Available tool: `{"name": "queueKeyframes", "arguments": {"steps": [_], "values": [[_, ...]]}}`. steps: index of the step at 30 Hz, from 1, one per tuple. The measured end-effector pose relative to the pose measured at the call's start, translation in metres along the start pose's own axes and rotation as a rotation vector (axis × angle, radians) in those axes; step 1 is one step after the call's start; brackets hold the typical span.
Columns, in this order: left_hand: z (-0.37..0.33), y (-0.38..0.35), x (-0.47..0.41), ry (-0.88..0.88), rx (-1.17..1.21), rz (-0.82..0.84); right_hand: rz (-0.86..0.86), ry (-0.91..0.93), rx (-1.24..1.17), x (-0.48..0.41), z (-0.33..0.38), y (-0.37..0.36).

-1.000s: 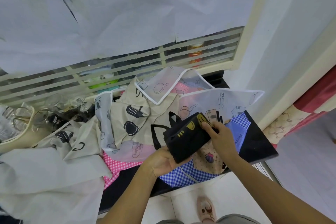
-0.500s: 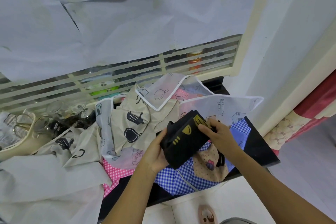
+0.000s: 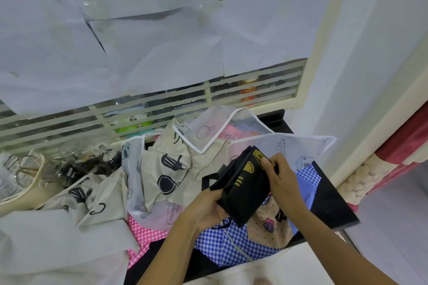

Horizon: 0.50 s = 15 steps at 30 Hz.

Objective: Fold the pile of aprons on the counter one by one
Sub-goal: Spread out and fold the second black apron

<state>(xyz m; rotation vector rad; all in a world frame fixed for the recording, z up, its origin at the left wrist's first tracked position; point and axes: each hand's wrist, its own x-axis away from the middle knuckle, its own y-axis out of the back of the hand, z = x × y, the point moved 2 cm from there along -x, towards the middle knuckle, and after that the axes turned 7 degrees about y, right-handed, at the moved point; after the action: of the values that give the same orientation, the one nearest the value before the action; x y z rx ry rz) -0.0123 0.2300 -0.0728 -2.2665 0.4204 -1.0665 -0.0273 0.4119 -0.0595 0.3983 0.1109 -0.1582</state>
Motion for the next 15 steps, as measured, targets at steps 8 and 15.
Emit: {"name": "queueKeyframes", "arguments": {"steps": [8,15], "values": [[0.013,-0.013,0.002,-0.064,-0.099,0.054,-0.193,0.035,-0.027,-0.012,0.006,0.016],[0.004,-0.016,0.012,-0.023,0.184,0.192,0.187,0.099,-0.001,-0.022,0.015,0.032]]}}
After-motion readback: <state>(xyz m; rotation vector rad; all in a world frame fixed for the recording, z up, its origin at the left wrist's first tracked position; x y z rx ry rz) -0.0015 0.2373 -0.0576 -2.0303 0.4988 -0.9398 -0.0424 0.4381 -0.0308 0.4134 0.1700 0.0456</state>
